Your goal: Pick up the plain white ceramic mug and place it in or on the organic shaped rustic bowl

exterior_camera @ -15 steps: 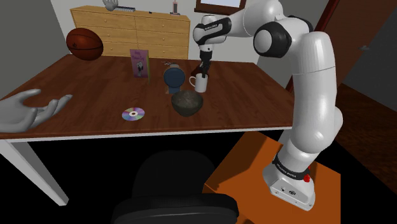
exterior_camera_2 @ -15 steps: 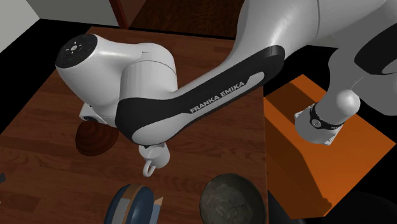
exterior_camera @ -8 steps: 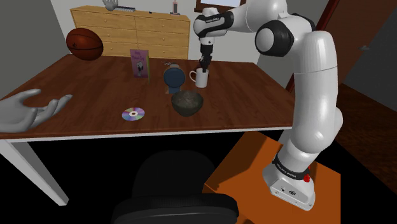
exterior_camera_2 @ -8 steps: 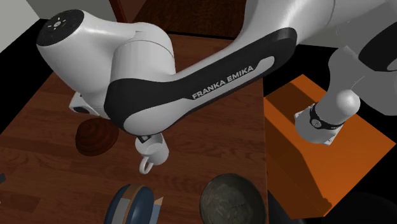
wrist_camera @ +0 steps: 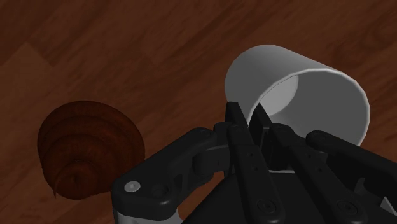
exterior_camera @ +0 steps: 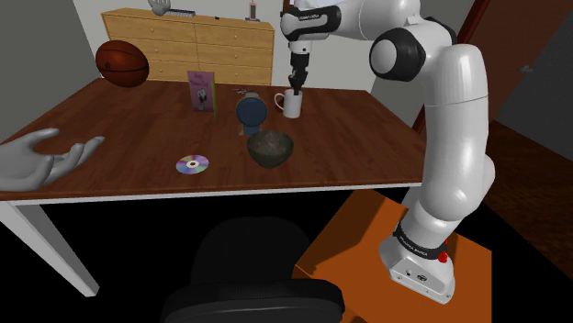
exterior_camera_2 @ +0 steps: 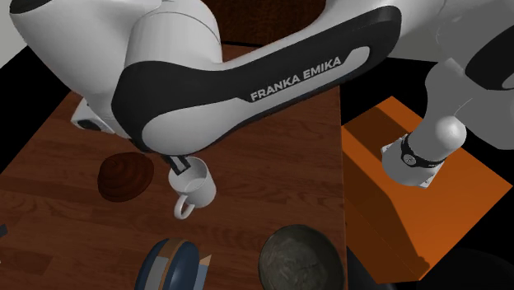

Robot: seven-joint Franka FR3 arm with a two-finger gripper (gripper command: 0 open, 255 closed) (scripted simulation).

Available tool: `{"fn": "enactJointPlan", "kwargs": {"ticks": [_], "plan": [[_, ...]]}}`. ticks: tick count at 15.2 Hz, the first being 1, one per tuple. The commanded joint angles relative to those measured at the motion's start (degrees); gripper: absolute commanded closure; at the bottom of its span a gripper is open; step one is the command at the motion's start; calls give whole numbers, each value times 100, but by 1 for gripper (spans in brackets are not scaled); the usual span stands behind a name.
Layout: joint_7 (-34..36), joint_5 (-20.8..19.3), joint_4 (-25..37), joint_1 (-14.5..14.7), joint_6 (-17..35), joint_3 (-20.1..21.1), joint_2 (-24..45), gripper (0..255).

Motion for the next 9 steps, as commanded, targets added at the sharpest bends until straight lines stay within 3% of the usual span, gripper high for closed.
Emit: {"fn": "enactJointPlan", "kwargs": {"ticks": [1,9], "plan": [[1,1,186,-12,-173,-1,14,255],[4,13,954,-72,-847,-5,107,255]]}}
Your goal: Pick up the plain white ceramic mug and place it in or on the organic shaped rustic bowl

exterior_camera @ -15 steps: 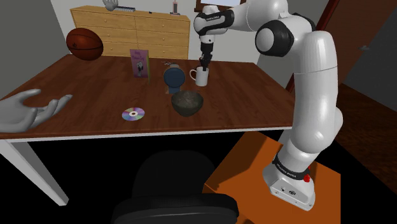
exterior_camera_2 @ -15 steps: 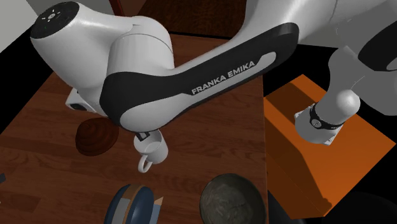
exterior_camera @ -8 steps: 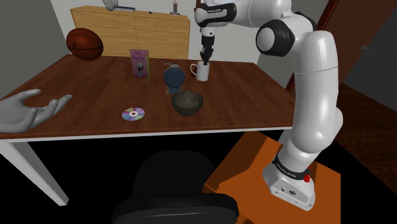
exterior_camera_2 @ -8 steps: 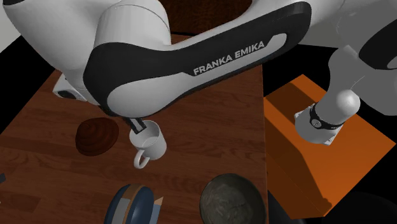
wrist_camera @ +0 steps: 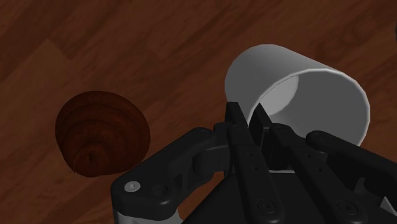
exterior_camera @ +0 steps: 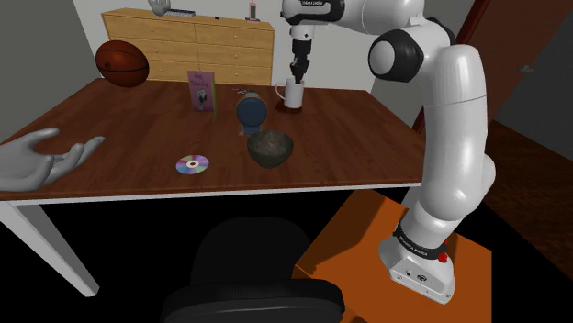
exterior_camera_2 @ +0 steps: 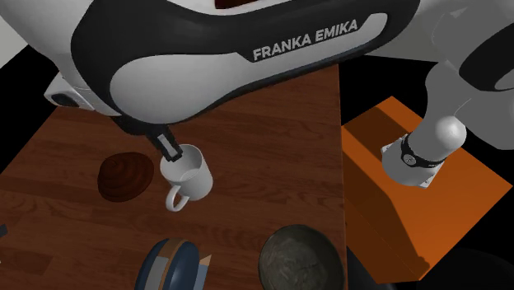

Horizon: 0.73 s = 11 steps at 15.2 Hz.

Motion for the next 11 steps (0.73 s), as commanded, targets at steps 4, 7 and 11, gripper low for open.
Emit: {"fn": "enactJointPlan", "kwargs": {"ticks": [4,7,11], "plan": [[8,23,624,-54,-484,4,142,255],[9,42,992,-93,-746,8,246,255],[400,-126,-246,380,-378,53,-627,255]]}}
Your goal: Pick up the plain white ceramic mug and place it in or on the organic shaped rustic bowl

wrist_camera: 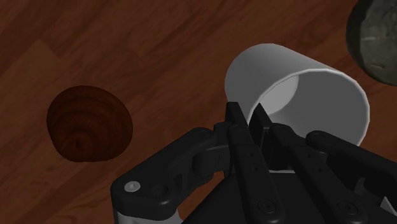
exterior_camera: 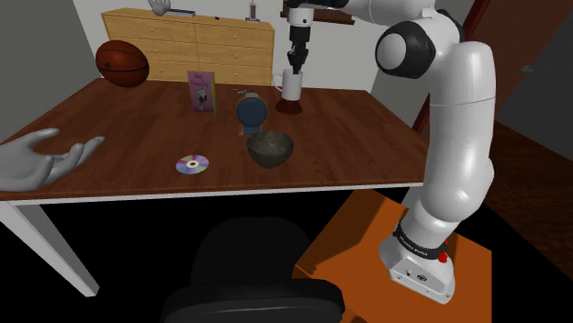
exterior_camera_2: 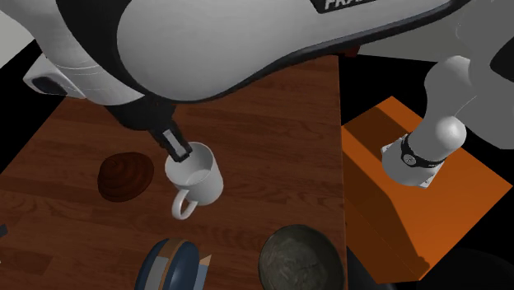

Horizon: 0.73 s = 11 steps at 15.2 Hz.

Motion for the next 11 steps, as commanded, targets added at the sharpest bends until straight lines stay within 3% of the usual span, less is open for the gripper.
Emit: {"fn": "enactJointPlan", "kwargs": {"ticks": [1,11], "plan": [[200,-77,-534,209,159,33,-378,255],[1391,-336,-2068,1086,380,419,-1707,255]]}}
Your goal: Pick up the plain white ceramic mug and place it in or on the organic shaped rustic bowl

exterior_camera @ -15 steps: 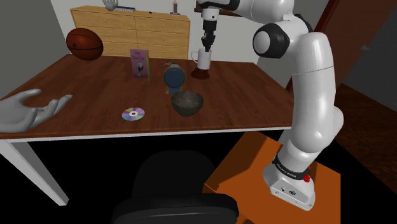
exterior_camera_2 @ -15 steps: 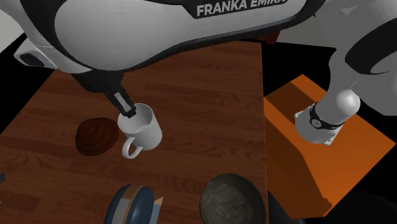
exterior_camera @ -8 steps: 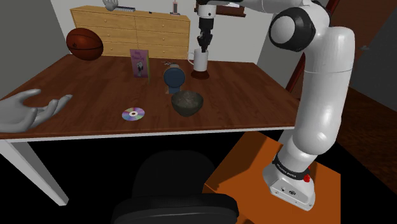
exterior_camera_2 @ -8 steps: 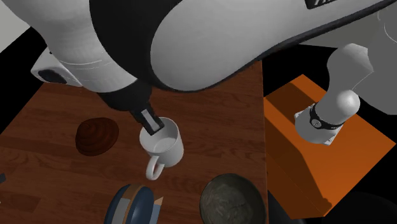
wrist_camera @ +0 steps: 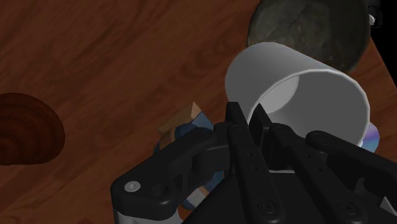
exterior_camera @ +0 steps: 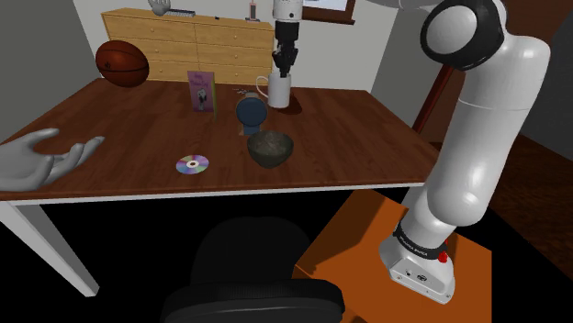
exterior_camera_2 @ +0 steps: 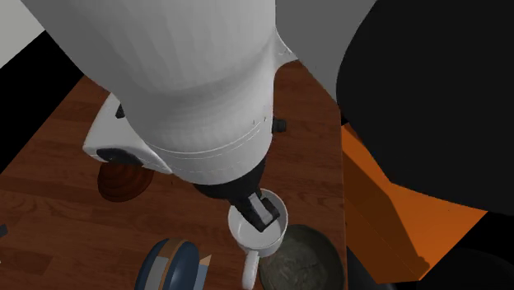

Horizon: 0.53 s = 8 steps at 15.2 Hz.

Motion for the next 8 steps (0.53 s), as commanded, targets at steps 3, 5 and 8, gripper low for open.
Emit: {"fn": "enactJointPlan", "kwargs": {"ticks": [3,5,8], "plan": [[505,-57,-409,303,-1,202,-412,255],[763,-68,-538,449,-22,314,-563,255],[1005,-73,-726,579,33,426,-696,255]]}}
